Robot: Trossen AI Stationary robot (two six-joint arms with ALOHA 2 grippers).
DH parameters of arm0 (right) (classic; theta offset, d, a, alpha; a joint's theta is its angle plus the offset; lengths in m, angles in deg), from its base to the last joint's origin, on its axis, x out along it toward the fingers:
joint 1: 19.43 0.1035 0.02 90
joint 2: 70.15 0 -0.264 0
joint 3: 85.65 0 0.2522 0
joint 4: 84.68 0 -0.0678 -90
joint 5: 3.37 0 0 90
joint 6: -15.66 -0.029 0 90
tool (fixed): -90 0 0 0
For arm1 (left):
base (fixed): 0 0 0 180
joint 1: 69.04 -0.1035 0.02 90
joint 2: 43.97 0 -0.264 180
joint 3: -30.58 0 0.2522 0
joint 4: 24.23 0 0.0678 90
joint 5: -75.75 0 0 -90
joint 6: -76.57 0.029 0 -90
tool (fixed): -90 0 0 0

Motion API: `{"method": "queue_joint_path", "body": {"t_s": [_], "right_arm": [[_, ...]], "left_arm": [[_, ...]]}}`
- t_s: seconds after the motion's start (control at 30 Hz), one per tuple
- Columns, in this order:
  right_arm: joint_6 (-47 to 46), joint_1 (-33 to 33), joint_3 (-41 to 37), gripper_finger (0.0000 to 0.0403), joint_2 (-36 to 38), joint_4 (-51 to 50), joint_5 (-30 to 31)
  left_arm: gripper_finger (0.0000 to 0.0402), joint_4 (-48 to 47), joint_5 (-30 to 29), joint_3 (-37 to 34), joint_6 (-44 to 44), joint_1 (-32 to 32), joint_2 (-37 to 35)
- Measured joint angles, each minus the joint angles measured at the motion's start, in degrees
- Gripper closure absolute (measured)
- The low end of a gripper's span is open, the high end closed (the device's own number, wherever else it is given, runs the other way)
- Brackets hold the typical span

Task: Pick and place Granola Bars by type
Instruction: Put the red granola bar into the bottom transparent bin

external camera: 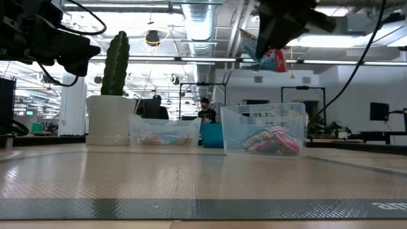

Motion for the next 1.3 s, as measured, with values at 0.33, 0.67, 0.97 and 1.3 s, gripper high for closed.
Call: {"method": "queue_joint_path", "body": {"t_s": [0.33,0.67,0.97,1.3], "right_arm": [[2.52,-9.02,0.03,0.0353,0.39,-8.29,-4.5],[3.73,-10.99,-8.73,0.0353,0.33,0.27,-9.95],[4.16,-11.41,-16.28,0.0353,0.32,12.85,-12.9],[7.15,-11.45,-16.93,0.0342,0.32,13.95,-12.54]], "left_arm": [[0.0266,0.0,0.0,0.01,0.0,-0.02,0.0],[0.0266,0.0,0.0,0.01,0.0,-0.01,0.0],[0.0266,0.02,0.0,0.0,0.0,0.0,0.0],[0.0266,0.01,0.0,0.01,-0.01,-0.02,0.0]]}}
